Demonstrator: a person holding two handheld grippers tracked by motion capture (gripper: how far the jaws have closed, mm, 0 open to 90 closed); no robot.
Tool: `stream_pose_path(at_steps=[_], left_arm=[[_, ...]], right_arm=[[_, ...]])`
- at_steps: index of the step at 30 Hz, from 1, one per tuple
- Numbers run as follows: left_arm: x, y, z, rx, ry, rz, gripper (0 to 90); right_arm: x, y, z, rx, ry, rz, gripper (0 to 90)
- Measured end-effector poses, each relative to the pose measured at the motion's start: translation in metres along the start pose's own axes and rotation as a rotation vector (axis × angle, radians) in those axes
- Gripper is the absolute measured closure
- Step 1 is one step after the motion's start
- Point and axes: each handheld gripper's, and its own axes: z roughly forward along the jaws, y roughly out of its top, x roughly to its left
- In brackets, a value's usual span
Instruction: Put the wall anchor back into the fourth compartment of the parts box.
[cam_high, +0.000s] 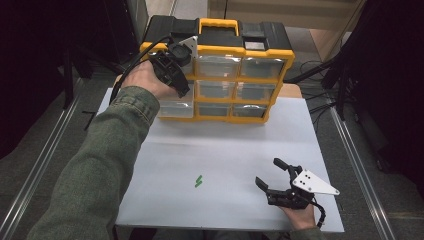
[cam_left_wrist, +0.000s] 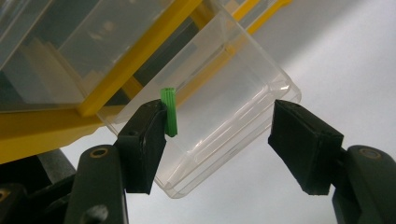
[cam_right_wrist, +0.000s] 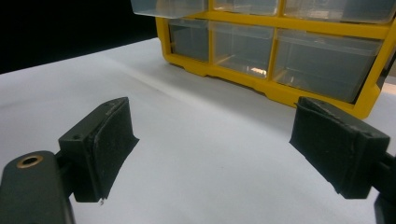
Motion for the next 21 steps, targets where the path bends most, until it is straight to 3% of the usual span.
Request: stream_pose_path(at_steps=[15,20,21], left_arm=[[-0.001,-0.007,-0.005,-0.008,-0.011,0.005,35.7],[-0.011,-0.014,-0.01,-0.031,-0.026,0.029,35.8],[-0.021,-0.02,-0.011,-0.036,-0.03,0.053,35.8]], right_arm=[[0.0,0.0,0.0,0.002,0.002,-0.006,13.7],[0.0,0.0,0.001,0.001,0.003,-0.006,13.7],[0.0,0.0,0.001,0.004,0.003,-0.005,13.7]])
